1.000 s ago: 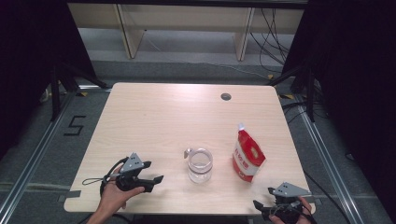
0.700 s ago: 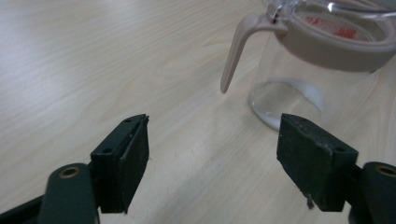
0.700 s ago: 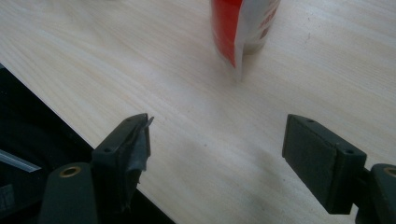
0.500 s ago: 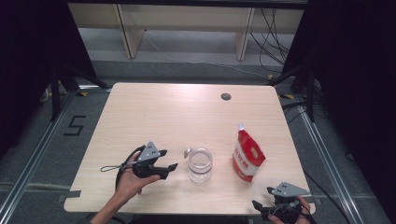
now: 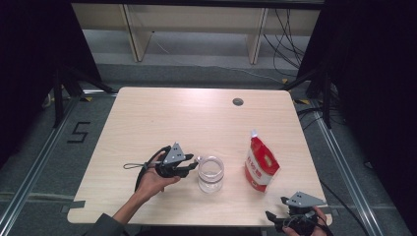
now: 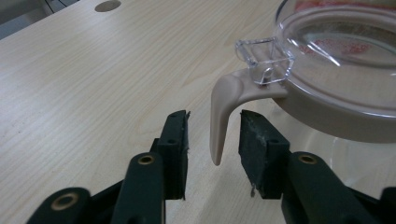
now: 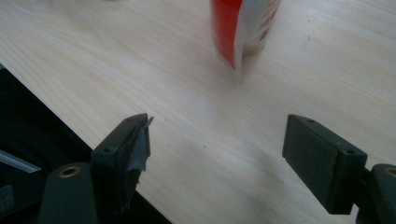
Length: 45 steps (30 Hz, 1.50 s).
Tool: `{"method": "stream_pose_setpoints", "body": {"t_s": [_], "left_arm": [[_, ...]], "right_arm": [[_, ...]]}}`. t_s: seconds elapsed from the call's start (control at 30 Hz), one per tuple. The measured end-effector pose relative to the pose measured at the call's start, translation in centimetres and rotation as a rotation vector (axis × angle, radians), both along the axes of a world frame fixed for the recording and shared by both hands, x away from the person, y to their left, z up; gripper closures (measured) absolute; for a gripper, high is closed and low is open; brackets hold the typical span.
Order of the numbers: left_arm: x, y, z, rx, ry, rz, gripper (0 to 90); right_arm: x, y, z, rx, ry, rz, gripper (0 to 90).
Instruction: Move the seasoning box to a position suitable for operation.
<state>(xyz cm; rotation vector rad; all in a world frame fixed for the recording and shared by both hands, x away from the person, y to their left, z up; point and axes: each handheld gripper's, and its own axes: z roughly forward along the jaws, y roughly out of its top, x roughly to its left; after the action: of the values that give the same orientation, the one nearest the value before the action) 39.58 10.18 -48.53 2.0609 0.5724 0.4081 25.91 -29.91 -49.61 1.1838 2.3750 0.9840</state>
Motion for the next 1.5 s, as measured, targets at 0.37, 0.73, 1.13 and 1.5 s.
{"method": "stream_pose_setpoints", "body": {"t_s": [0.37, 0.73, 1.13, 1.5], "left_arm": [[0.3, -0.7, -0.1, 0.032, -0.031, -0.022, 79.1], [-0.5, 0.0, -0.2, -0.001, 0.01, 0.021, 82.0], [-3.1, 1.2, -0.2, -0.02, 0.036, 0.048, 79.5], [-5.3, 1.9, -0.2, -0.044, 0.085, 0.024, 76.4]], "right_arm": [[-0.2, 0.3, -0.1, 0.02, 0.028, -0.02, 24.3], [0.0, 0.1, -0.1, 0.003, 0.008, 0.001, 24.3], [-0.1, 0.2, 0.0, 0.006, 0.016, -0.006, 24.3], [0.0, 0.3, -0.1, 0.004, 0.018, 0.005, 24.3]]}}
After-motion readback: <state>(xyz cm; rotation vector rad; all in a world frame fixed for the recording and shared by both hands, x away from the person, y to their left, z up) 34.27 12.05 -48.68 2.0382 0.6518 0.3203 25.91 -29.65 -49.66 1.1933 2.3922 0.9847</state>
